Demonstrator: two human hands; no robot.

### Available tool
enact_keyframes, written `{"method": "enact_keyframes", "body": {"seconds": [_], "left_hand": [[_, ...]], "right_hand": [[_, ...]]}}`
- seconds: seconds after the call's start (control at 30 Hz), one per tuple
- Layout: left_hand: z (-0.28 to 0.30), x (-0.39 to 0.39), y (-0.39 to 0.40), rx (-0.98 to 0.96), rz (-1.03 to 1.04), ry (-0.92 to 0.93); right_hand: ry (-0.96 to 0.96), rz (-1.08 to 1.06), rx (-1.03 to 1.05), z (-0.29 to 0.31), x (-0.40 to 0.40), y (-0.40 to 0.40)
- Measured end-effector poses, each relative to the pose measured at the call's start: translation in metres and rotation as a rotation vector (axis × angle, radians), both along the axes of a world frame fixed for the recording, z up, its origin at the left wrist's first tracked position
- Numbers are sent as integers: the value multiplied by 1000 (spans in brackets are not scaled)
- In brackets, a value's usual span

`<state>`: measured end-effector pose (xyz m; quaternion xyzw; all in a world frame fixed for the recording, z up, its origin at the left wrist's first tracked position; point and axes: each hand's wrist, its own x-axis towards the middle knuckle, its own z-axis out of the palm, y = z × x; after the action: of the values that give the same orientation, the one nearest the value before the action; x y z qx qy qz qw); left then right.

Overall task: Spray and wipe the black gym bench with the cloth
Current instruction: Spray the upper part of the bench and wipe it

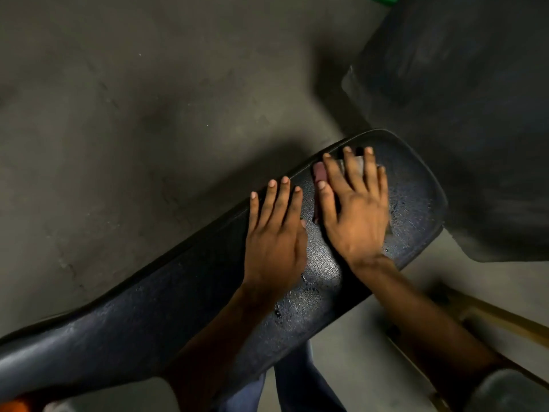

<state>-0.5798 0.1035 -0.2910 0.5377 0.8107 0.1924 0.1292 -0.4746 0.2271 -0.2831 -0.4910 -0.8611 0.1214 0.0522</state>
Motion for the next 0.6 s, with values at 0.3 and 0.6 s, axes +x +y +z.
{"method": "enact_keyframes", "body": {"seconds": [0.3, 0.6], "left_hand": [[-1, 18, 13, 14, -6, 2], [-7, 28, 17, 4, -44, 36]], "right_hand": [[38, -124, 14, -2, 39, 54], [6, -72, 5, -2, 46, -15]]}}
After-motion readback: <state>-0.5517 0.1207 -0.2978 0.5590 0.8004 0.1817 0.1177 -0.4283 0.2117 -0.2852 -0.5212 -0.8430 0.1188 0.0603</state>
